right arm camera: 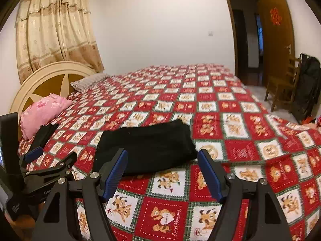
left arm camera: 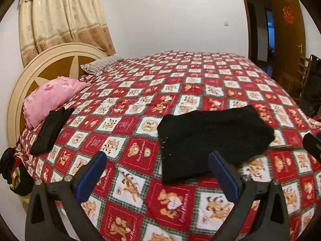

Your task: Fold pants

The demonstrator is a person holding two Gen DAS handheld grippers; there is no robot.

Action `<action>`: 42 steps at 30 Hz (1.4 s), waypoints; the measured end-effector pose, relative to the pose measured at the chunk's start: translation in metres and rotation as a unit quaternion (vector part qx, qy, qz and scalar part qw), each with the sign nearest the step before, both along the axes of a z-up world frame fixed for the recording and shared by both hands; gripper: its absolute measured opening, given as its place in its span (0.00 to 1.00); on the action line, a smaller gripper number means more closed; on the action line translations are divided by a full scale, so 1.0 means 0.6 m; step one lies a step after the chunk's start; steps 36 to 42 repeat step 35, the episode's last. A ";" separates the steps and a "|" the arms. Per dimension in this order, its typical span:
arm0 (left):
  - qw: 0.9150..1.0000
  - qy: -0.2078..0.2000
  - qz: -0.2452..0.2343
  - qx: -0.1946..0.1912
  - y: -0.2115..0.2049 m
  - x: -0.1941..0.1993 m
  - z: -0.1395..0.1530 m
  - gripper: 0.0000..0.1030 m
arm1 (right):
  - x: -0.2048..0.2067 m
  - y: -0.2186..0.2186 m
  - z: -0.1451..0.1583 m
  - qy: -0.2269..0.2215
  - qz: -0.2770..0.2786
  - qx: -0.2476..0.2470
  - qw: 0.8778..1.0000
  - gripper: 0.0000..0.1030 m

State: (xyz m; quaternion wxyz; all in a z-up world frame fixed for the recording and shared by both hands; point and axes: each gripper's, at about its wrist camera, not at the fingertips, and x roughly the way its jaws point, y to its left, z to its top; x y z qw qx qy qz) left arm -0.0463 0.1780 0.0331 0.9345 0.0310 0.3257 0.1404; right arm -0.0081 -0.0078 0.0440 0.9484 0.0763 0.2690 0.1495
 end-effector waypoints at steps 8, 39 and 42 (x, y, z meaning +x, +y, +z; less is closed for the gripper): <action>1.000 -0.015 0.005 -0.026 -0.013 -0.027 0.022 1.00 | -0.020 -0.012 0.015 -0.016 -0.013 0.012 1.000 0.74; 0.999 -0.041 -0.012 0.008 -0.041 -0.037 0.032 1.00 | -0.041 -0.028 0.027 -0.044 -0.048 0.011 0.998 0.74; 0.999 -0.041 -0.012 0.008 -0.041 -0.037 0.032 1.00 | -0.041 -0.028 0.027 -0.044 -0.048 0.011 0.998 0.74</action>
